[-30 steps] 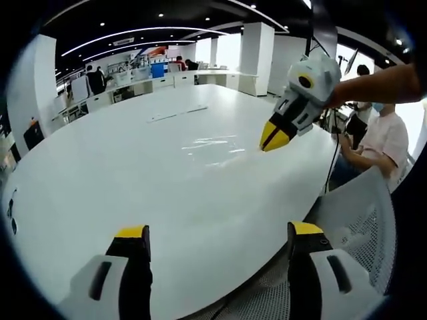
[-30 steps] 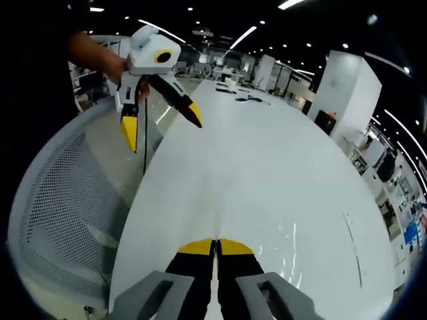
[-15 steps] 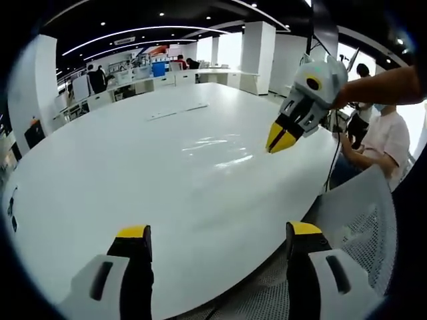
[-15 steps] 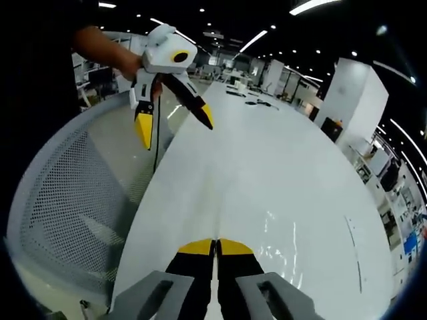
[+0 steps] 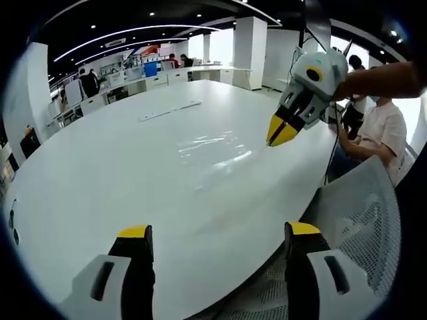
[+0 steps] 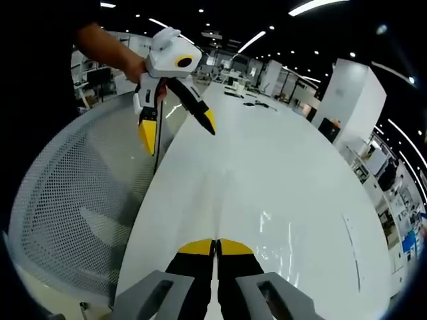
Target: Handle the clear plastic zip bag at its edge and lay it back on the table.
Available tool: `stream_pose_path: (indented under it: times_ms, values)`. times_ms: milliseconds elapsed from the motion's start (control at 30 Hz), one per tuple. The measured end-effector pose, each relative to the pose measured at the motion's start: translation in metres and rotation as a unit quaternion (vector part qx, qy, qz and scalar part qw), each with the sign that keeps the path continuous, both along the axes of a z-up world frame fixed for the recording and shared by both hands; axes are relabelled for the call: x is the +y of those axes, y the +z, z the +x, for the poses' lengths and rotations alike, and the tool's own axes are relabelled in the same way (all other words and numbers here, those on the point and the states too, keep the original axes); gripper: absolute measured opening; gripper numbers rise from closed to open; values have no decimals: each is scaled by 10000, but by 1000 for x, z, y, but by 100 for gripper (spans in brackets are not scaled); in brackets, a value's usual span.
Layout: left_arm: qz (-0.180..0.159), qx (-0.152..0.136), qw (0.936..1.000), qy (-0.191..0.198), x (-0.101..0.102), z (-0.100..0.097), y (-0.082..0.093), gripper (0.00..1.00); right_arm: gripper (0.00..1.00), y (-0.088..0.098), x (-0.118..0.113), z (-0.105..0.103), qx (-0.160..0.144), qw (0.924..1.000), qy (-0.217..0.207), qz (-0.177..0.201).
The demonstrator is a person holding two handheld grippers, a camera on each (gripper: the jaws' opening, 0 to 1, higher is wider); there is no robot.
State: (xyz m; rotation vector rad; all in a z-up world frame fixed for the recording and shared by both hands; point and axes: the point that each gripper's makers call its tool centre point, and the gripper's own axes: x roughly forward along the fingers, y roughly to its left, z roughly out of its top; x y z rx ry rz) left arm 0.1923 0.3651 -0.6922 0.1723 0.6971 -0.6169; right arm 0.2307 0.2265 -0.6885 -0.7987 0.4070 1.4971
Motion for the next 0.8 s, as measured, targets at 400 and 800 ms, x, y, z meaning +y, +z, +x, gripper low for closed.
stream_pose_path:
  times_ms: [400, 800]
  values:
    - [204, 23, 9977, -639, -6, 3, -10, 76, 0, 4, 6, -4, -115, 9999, 9, 6]
    - [300, -43, 9946, -991, -5, 21, -13, 70, 0, 8, 7, -7, -51, 10000, 34, 26]
